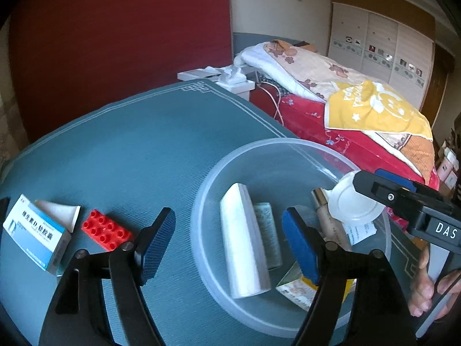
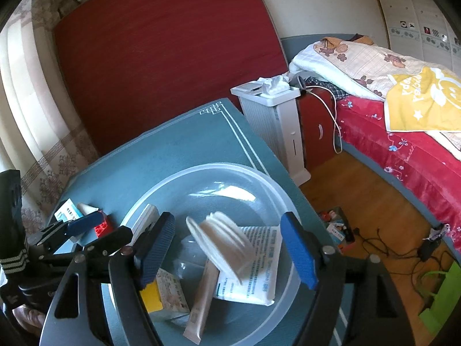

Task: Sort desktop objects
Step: 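Open both tools to drop remote and roll into the bowl, then withdraw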

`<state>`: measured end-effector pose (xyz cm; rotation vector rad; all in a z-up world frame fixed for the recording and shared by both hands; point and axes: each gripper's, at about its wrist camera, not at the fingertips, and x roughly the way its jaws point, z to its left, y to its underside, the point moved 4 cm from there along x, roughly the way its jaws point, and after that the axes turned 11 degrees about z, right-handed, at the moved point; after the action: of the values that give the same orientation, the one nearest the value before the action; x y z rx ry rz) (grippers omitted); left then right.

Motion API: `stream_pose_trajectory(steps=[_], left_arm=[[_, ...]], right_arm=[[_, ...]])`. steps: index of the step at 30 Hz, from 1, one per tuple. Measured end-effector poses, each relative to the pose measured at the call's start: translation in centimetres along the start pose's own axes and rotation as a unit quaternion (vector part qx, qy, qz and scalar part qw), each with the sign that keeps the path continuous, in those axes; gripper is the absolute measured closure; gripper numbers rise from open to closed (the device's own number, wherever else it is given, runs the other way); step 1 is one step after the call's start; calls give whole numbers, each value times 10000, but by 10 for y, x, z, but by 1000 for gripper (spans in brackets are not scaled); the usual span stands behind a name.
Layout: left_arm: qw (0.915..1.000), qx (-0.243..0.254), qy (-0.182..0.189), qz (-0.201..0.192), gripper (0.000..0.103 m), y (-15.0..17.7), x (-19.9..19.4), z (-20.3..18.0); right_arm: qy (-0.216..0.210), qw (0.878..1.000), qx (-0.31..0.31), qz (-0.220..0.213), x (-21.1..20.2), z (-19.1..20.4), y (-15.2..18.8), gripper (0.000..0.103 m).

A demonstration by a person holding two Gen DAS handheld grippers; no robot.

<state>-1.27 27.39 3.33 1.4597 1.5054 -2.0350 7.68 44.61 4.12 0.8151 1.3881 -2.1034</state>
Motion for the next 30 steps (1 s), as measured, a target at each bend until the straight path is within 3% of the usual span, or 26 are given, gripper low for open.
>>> stream_pose_trajectory(steps=[30], left_arm=[[9949, -773, -631, 139, 23, 41, -14, 56]], right_arm=[[-350, 9987, -368, 97, -6, 42, 20, 23]])
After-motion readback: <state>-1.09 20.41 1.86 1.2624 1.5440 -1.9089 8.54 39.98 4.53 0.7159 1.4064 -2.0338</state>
